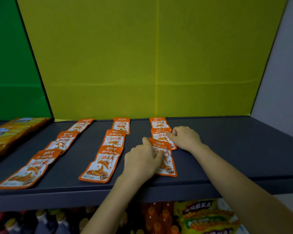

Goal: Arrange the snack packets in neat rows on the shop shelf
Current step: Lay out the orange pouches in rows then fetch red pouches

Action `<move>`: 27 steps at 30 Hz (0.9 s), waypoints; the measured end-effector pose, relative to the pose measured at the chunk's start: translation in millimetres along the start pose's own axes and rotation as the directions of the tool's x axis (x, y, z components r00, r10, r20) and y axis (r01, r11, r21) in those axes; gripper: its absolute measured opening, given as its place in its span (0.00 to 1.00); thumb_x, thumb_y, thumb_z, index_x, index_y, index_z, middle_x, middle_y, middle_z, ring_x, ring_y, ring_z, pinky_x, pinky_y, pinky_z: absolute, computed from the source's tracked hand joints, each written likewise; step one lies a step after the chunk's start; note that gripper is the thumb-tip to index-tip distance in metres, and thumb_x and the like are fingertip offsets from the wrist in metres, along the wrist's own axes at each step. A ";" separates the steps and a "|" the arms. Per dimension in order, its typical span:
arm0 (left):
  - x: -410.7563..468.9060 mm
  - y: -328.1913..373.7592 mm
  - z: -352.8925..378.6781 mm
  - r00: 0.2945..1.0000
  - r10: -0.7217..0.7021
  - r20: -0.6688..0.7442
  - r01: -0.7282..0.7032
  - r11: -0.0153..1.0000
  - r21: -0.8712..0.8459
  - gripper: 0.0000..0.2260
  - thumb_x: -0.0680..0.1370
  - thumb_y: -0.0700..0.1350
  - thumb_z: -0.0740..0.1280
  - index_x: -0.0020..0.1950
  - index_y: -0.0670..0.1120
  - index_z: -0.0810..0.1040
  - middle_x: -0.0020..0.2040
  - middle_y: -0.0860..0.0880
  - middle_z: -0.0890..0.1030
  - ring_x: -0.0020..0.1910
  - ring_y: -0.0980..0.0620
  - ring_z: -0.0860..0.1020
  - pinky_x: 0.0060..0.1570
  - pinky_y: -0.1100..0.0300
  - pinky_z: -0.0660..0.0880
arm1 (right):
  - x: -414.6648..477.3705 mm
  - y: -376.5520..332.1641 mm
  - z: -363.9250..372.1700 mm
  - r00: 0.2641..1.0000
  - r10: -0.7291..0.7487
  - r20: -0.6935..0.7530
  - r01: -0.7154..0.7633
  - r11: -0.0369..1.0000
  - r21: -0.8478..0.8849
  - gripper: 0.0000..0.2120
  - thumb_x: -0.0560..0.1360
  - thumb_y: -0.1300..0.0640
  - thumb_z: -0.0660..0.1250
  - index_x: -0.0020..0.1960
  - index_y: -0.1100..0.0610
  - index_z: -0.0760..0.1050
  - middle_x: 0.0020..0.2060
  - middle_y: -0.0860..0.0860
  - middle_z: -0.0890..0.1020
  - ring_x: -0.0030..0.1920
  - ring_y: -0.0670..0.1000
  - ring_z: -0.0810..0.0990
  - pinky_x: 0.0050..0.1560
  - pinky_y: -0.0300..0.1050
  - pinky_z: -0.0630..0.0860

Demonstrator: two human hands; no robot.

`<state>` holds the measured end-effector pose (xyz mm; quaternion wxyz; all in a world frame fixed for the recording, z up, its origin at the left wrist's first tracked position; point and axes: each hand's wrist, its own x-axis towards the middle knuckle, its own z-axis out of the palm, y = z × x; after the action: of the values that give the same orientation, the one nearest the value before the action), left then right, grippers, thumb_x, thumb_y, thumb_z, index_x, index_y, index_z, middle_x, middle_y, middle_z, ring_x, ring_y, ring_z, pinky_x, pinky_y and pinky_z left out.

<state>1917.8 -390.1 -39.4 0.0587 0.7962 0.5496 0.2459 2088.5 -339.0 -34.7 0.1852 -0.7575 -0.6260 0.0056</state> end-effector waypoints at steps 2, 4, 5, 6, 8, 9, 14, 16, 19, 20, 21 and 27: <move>1.3 1.6 0.2 0.999 0.019 0.026 -0.020 0.998 0.063 0.19 0.77 0.61 0.56 0.56 0.46 0.65 0.56 0.45 0.79 0.55 0.43 0.77 0.42 0.56 0.65 | -0.1 0.0 0.3 1.000 0.000 0.000 0.000 1.000 -0.009 0.20 0.77 0.41 0.55 0.31 0.51 0.62 0.40 0.50 0.75 0.42 0.50 0.72 0.41 0.45 0.66; 2.4 3.4 0.3 0.999 0.030 0.024 -0.033 0.990 0.135 0.20 0.76 0.62 0.56 0.55 0.45 0.66 0.56 0.44 0.79 0.55 0.43 0.77 0.42 0.55 0.64 | -0.6 -0.6 0.4 1.000 -0.006 -0.007 0.006 1.000 -0.014 0.20 0.78 0.42 0.54 0.31 0.51 0.61 0.39 0.51 0.74 0.41 0.50 0.72 0.40 0.46 0.66; 2.8 4.1 0.5 0.999 0.037 0.023 -0.040 0.985 0.166 0.21 0.76 0.62 0.55 0.55 0.45 0.67 0.56 0.44 0.79 0.55 0.42 0.77 0.42 0.55 0.63 | -0.8 -0.7 0.2 1.000 -0.010 -0.010 0.010 1.000 -0.010 0.21 0.78 0.42 0.55 0.30 0.52 0.61 0.39 0.51 0.74 0.41 0.50 0.72 0.40 0.46 0.67; 3.2 4.7 0.9 0.999 0.040 0.028 -0.045 0.982 0.186 0.21 0.76 0.62 0.55 0.55 0.45 0.68 0.56 0.44 0.79 0.55 0.42 0.77 0.42 0.56 0.63 | -1.2 -0.8 0.0 1.000 -0.012 -0.013 0.011 1.000 -0.004 0.21 0.78 0.42 0.55 0.30 0.52 0.62 0.39 0.51 0.75 0.41 0.51 0.72 0.40 0.46 0.67; 4.3 6.2 1.4 0.998 0.039 0.046 -0.047 0.978 0.204 0.22 0.76 0.63 0.55 0.55 0.44 0.69 0.56 0.44 0.79 0.55 0.42 0.77 0.43 0.55 0.66 | -2.0 -0.7 -1.0 1.000 -0.016 -0.016 0.016 1.000 0.003 0.21 0.78 0.43 0.55 0.30 0.53 0.63 0.39 0.52 0.75 0.41 0.51 0.72 0.40 0.45 0.67; 4.9 6.6 1.2 0.998 0.035 0.053 -0.046 0.977 0.208 0.23 0.76 0.63 0.55 0.56 0.44 0.69 0.56 0.44 0.79 0.55 0.43 0.77 0.44 0.54 0.68 | -2.3 -0.9 -1.3 1.000 -0.019 -0.015 0.019 1.000 0.002 0.22 0.78 0.43 0.55 0.30 0.54 0.64 0.39 0.53 0.76 0.41 0.51 0.73 0.40 0.45 0.68; -1.2 5.4 -4.8 0.995 0.056 -0.084 -0.036 0.973 0.229 0.23 0.77 0.63 0.54 0.60 0.45 0.68 0.52 0.44 0.80 0.51 0.43 0.78 0.41 0.56 0.69 | -1.8 1.5 -4.9 0.999 0.037 -0.018 -0.037 0.998 0.043 0.18 0.78 0.42 0.53 0.45 0.55 0.70 0.49 0.54 0.79 0.48 0.54 0.76 0.41 0.45 0.68; -7.8 -0.1 -13.8 0.977 0.096 -0.190 -0.047 0.968 0.246 0.22 0.78 0.61 0.53 0.63 0.47 0.67 0.50 0.44 0.81 0.50 0.44 0.79 0.39 0.57 0.66 | -4.1 4.4 -11.2 0.996 0.036 -0.086 -0.029 0.997 0.073 0.15 0.79 0.45 0.53 0.50 0.54 0.73 0.52 0.53 0.78 0.50 0.53 0.75 0.42 0.44 0.68; -18.4 -20.6 -37.6 0.934 0.145 -0.327 -0.051 0.958 0.281 0.16 0.79 0.57 0.53 0.59 0.49 0.70 0.49 0.47 0.80 0.51 0.46 0.77 0.42 0.56 0.65 | -10.8 3.1 -23.2 0.986 -0.036 -0.166 0.061 0.987 0.149 0.11 0.79 0.50 0.56 0.53 0.53 0.74 0.53 0.51 0.78 0.52 0.51 0.75 0.44 0.45 0.70; -22.8 -30.2 -47.6 0.925 0.140 -0.353 -0.031 0.954 0.297 0.15 0.79 0.56 0.54 0.57 0.49 0.71 0.50 0.47 0.80 0.52 0.45 0.77 0.44 0.55 0.66 | -14.1 -0.3 -27.3 0.982 -0.082 -0.167 0.109 0.982 0.157 0.10 0.78 0.51 0.57 0.54 0.52 0.74 0.54 0.50 0.77 0.53 0.51 0.75 0.46 0.45 0.71; -28.0 -40.7 -58.2 0.922 0.121 -0.367 -0.004 0.953 0.304 0.13 0.78 0.55 0.55 0.55 0.49 0.72 0.49 0.47 0.80 0.51 0.44 0.77 0.44 0.54 0.67 | -18.2 -5.3 -31.4 0.976 -0.134 -0.170 0.160 0.976 0.149 0.10 0.78 0.51 0.58 0.55 0.51 0.74 0.54 0.50 0.77 0.54 0.50 0.75 0.48 0.47 0.73; -83.6 -118.2 -116.4 0.897 -0.123 -0.425 0.262 0.922 0.286 0.11 0.77 0.51 0.63 0.53 0.47 0.77 0.49 0.46 0.82 0.50 0.41 0.79 0.43 0.52 0.72 | -65.2 -68.5 -52.2 0.874 -0.403 -0.272 0.455 0.875 0.166 0.08 0.77 0.51 0.59 0.53 0.46 0.75 0.49 0.43 0.78 0.48 0.46 0.75 0.46 0.47 0.73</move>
<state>1741.6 -440.4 -8.3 -0.1668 0.6681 0.6607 0.2987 2022.2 -405.1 19.1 0.3370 -0.5681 -0.7490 -0.0522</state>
